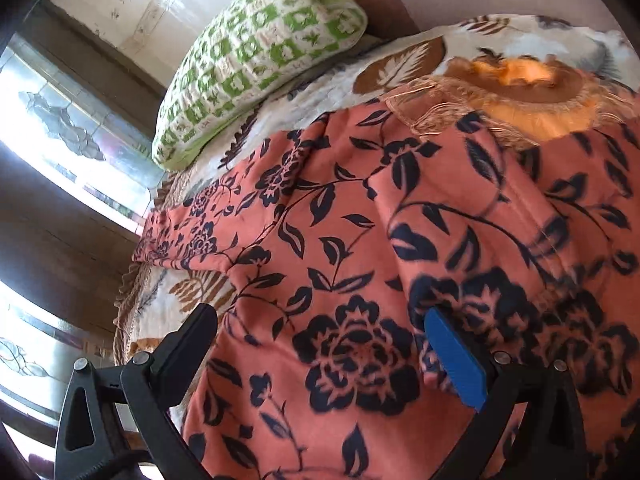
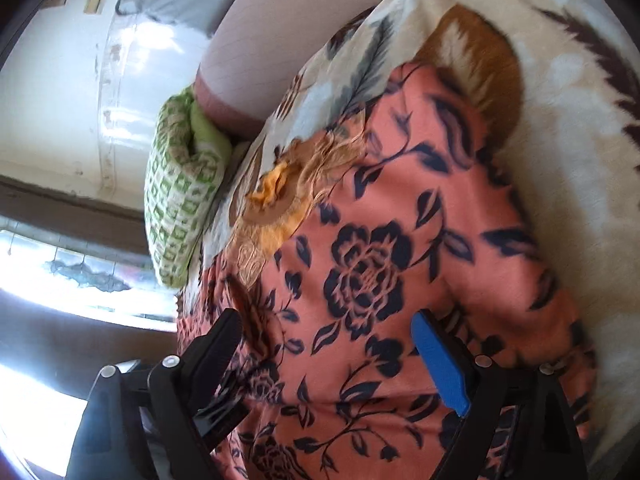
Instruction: Fold small clothes
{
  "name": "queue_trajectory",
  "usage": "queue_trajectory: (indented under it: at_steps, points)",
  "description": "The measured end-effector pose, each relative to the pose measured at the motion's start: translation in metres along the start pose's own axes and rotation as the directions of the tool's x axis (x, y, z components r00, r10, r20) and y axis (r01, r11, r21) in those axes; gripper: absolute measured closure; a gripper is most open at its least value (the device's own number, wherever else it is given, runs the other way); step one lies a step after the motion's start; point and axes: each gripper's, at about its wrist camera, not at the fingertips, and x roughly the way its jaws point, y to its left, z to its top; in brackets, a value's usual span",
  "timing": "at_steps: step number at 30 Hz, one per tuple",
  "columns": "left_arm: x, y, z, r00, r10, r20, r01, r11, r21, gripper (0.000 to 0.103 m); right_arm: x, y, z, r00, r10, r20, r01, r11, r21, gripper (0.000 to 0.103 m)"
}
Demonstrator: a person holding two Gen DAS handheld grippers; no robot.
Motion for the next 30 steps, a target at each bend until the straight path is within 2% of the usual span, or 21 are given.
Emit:
queue_trajectory:
  at_steps: [2,3,4,5,8,10,13,15,18,20,21,24,27,29,30]
  points:
    - [0.002,0.004,0.007,1.000,0.011,0.004,-0.011,1.000,-0.023,0.000,0.008,-0.003,-0.002,0.999,-0.039,-0.026,0.038,0.999,-0.006,0.018]
    - [0.004,0.005,0.008,0.999,0.038,0.011,-0.038,0.999,-0.026,0.000,0.009,-0.003,-0.002,0.999,-0.038,-0.025,0.038,0.999,-0.006,0.018]
    - [0.011,0.010,0.010,0.995,0.095,0.006,-0.095,0.995,-0.030,0.000,0.008,-0.003,-0.001,0.999,-0.037,-0.026,0.037,0.999,-0.001,0.018]
    - [0.017,0.017,0.011,0.994,0.113,-0.011,-0.113,0.993,-0.042,0.000,0.008,-0.003,0.000,0.999,-0.033,-0.032,0.033,0.999,0.007,0.018]
    - [0.033,0.047,0.007,0.991,0.097,-0.095,-0.108,0.986,-0.125,0.000,0.008,-0.007,0.001,0.999,-0.015,-0.035,0.016,1.000,0.027,0.018]
    - [0.019,0.055,0.008,0.997,0.042,-0.071,-0.053,0.986,-0.155,0.000,0.008,-0.007,0.002,0.999,-0.013,-0.036,0.014,0.999,0.028,0.018]
    - [-0.015,0.037,0.013,1.000,-0.010,0.006,0.010,0.993,-0.116,0.000,0.008,-0.008,0.004,0.999,-0.020,-0.035,0.021,0.999,0.024,0.018]
    - [-0.043,0.010,0.016,0.996,-0.039,0.075,0.043,0.997,-0.061,0.000,0.010,-0.006,0.002,0.999,-0.022,-0.032,0.022,1.000,0.020,0.018]
    - [-0.047,-0.027,0.019,0.997,-0.027,0.067,0.026,1.000,0.011,0.000,0.008,-0.008,0.002,0.999,-0.008,-0.032,0.009,1.000,0.023,0.018]
    - [-0.033,-0.055,0.016,1.000,0.011,0.016,-0.012,0.996,0.084,0.000,0.008,-0.009,0.002,0.999,-0.003,-0.032,0.004,1.000,0.027,0.018]
    - [-0.023,-0.065,0.014,0.999,0.052,0.007,-0.053,0.992,0.111,0.000,0.007,-0.009,0.002,0.999,-0.003,-0.033,0.004,1.000,0.027,0.018]
    - [-0.021,-0.060,0.016,0.993,0.104,0.061,-0.110,0.988,0.106,0.000,0.007,-0.010,0.003,0.999,-0.003,-0.036,0.004,1.000,0.028,0.018]
    - [0.000,-0.024,0.021,0.976,0.211,0.046,-0.213,0.975,0.061,0.000,0.005,-0.011,0.004,0.999,0.002,-0.037,-0.001,0.999,0.032,0.018]
    - [0.021,0.006,0.023,0.967,0.253,-0.019,-0.253,0.967,0.040,0.000,0.004,-0.012,0.004,0.999,0.007,-0.038,-0.006,0.999,0.040,0.018]
    - [0.033,0.030,0.022,0.957,0.285,-0.059,-0.285,0.959,0.013,0.000,0.004,-0.012,0.004,0.999,0.009,-0.039,-0.007,0.999,0.043,0.018]
